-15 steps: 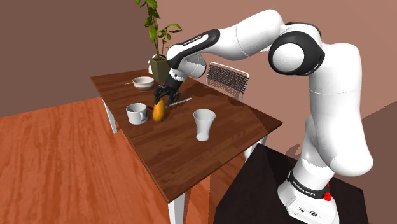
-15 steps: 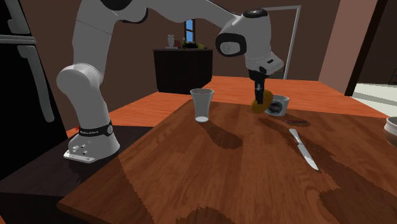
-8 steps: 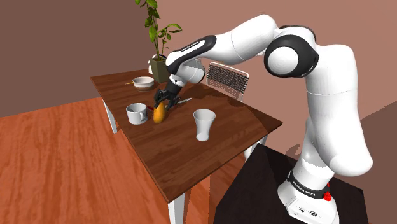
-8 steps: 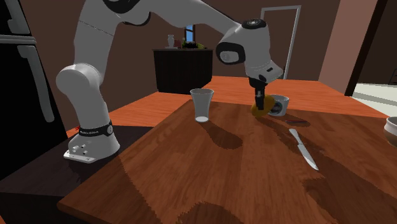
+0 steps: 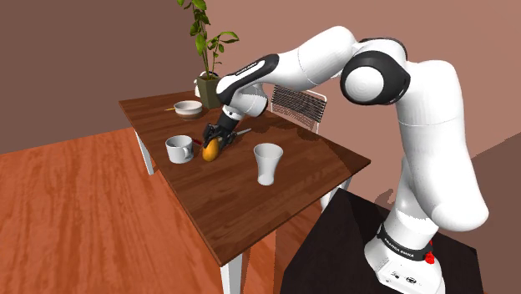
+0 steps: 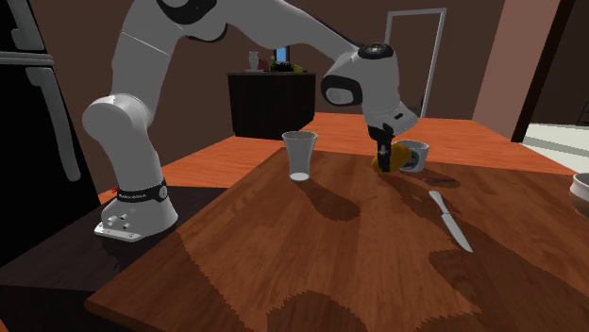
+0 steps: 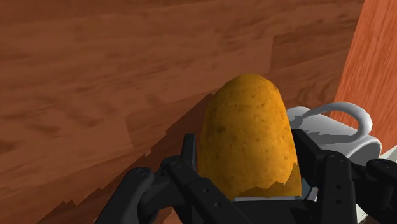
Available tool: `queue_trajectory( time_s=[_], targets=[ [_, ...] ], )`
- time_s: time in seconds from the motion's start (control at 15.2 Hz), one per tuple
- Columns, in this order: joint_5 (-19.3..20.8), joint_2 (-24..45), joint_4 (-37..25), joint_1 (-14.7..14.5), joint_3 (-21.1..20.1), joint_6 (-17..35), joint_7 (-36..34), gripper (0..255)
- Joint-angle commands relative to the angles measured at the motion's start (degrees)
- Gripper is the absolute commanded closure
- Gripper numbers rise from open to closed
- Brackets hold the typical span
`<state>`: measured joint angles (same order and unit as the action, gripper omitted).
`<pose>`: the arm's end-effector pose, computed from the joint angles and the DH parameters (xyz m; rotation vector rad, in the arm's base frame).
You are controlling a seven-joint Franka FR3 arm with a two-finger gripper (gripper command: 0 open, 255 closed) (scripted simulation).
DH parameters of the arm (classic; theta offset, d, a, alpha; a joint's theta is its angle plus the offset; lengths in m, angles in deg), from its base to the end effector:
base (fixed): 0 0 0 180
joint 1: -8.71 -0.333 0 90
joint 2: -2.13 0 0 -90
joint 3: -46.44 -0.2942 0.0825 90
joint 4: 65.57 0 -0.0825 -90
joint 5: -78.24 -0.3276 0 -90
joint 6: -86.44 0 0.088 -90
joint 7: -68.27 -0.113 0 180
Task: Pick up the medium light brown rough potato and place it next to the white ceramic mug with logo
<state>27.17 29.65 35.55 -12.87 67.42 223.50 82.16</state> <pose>0.6219 0.0408 0.3359 -2.6185 0.3967 -0.3446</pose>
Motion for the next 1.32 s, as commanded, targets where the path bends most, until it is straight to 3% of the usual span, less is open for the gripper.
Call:
queue_trajectory(
  time_s=[0.0, 0.2, 0.26, 0.59, 0.86, 1.25],
  targets=[
    [0.0, 0.3, 0.7, -0.1, -0.2, 0.0, 0.1, 255],
    [0.0, 0.3, 0.7, -0.2, -0.1, -0.1, 0.2, 255],
    [-0.1, 0.4, 0.8, -0.1, -0.2, 0.0, 0.3, 0],
    [0.0, 0.3, 0.7, -0.2, -0.1, -0.1, 0.2, 0],
    [3.8, -5.5, 3.2, -0.5, 2.2, -3.2, -1.6, 0],
    [3.8, -5.5, 3.2, -0.5, 2.2, -3.2, -1.6, 0]
  ],
)
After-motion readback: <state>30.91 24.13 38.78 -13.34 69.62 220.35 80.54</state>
